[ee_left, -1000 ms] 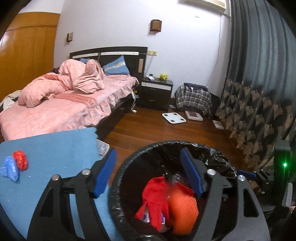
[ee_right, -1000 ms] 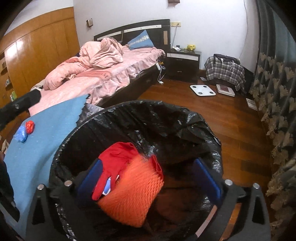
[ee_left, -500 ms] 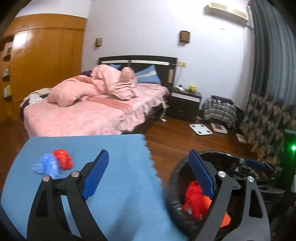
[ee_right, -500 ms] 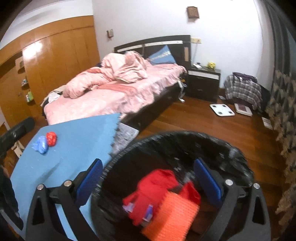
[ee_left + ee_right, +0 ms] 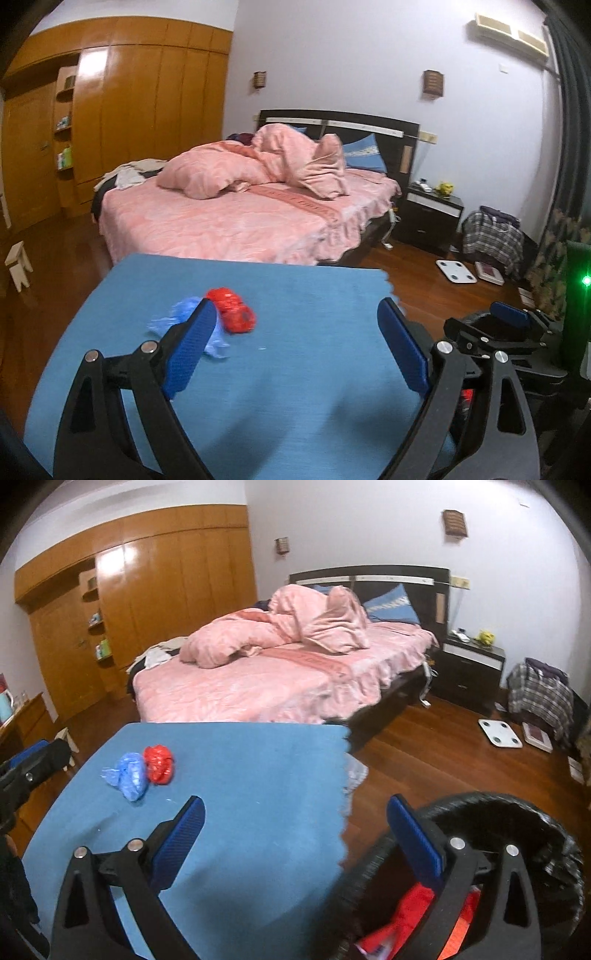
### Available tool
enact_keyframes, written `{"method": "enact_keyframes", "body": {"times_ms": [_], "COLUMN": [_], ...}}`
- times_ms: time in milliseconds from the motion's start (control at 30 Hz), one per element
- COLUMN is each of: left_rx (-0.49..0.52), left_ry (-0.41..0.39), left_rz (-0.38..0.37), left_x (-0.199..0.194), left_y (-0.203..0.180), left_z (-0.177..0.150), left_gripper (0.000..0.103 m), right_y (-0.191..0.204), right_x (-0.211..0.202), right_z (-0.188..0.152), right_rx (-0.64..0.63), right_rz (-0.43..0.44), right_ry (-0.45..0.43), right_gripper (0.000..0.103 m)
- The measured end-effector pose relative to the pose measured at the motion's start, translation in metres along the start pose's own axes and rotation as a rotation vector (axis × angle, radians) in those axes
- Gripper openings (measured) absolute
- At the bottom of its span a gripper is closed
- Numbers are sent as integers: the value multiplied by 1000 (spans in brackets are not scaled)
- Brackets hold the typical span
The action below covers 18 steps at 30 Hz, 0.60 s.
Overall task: Collect trash
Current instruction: 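Move both open tools back toward the blue and red plastic bags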
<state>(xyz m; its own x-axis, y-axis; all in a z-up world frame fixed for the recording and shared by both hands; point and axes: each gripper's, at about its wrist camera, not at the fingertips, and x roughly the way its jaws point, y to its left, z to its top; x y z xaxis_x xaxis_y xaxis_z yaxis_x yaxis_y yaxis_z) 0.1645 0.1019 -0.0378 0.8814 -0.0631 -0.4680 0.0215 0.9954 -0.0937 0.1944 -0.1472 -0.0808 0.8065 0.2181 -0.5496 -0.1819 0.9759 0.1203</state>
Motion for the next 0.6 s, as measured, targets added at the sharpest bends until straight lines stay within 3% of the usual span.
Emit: {"method": "enact_keyframes", "body": {"times_ms": [200,600], "left_rx": [-33,-34], "left_ry": [28,102], "left_rz": [53,138], "left_x": [17,68], "left_y": [37,94], "left_z": [-7,-29], "left_gripper": [86,86], "right_y": [37,70], "right_x": [37,100], "right_z": [3,7], "right_rx": [-42,-47], "right_rz": [9,16], "right_ry": [-7,38], "right_gripper": [97,97]}}
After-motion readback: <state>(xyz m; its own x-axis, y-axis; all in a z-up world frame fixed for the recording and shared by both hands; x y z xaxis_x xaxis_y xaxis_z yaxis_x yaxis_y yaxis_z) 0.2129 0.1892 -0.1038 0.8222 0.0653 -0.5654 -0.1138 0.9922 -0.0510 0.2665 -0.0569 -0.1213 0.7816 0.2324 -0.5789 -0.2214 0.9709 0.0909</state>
